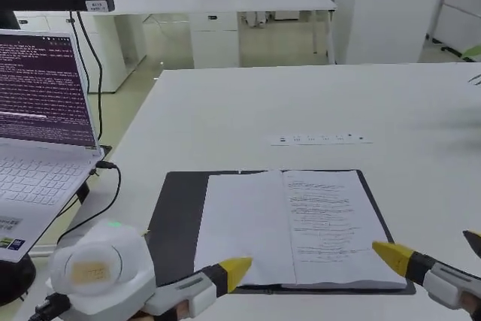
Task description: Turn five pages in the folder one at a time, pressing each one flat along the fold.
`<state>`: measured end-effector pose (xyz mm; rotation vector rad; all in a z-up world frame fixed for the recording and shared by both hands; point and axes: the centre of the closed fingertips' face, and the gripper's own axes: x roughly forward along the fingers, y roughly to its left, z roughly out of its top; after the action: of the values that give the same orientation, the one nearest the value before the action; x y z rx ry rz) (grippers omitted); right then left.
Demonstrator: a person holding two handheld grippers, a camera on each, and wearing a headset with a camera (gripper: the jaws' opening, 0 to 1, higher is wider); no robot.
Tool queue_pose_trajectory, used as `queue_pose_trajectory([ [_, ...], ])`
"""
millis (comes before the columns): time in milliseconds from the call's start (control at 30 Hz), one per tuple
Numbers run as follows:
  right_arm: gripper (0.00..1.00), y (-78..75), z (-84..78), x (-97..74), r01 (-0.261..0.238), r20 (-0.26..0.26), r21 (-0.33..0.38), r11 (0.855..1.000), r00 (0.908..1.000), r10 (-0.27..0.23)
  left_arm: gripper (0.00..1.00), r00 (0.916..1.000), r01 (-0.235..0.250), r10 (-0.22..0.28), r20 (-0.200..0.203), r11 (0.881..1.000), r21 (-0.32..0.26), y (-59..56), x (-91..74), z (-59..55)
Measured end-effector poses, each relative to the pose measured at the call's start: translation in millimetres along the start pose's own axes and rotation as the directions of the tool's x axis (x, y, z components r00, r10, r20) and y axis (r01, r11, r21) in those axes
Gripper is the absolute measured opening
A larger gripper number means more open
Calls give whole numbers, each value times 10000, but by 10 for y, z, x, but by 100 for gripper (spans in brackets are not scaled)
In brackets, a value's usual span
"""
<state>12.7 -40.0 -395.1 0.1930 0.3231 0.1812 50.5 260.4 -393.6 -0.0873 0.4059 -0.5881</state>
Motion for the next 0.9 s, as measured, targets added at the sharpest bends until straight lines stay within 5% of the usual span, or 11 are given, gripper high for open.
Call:
queue_pose_trajectory([
  [467, 100, 0, -12, -8, -198, -67, -136, 9997, 9998, 197, 99, 9991, -415, 417, -106, 9990, 185, 154, -107, -40],
  [900, 100, 26, -200, 2, -466, -479, 141, 9988, 9977, 472, 99, 9975, -131, 146, -695, 9997, 223, -18, 143, -196],
])
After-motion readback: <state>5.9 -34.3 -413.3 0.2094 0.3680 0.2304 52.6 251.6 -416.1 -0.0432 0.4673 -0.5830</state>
